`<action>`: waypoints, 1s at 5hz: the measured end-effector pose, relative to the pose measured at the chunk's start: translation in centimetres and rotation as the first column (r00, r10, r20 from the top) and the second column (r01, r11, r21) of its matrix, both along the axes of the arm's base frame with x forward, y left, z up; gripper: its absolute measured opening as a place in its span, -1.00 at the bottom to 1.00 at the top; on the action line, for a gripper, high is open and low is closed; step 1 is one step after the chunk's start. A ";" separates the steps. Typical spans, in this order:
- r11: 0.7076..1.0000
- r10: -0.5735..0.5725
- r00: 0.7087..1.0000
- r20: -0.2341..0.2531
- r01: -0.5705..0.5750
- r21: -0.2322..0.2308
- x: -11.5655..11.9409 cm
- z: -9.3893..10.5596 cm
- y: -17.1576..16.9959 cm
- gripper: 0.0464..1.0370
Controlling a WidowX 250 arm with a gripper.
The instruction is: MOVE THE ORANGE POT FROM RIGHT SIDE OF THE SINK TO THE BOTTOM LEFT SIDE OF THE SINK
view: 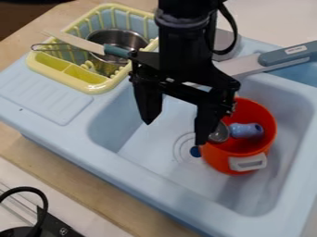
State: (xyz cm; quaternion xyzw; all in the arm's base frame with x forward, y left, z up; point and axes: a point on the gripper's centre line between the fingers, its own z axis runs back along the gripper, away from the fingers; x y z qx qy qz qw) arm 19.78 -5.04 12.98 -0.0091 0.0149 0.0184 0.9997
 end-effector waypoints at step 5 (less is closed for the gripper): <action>0.994 -0.112 0.990 0.084 0.111 0.022 2.7 -1.2 -6.8 0.93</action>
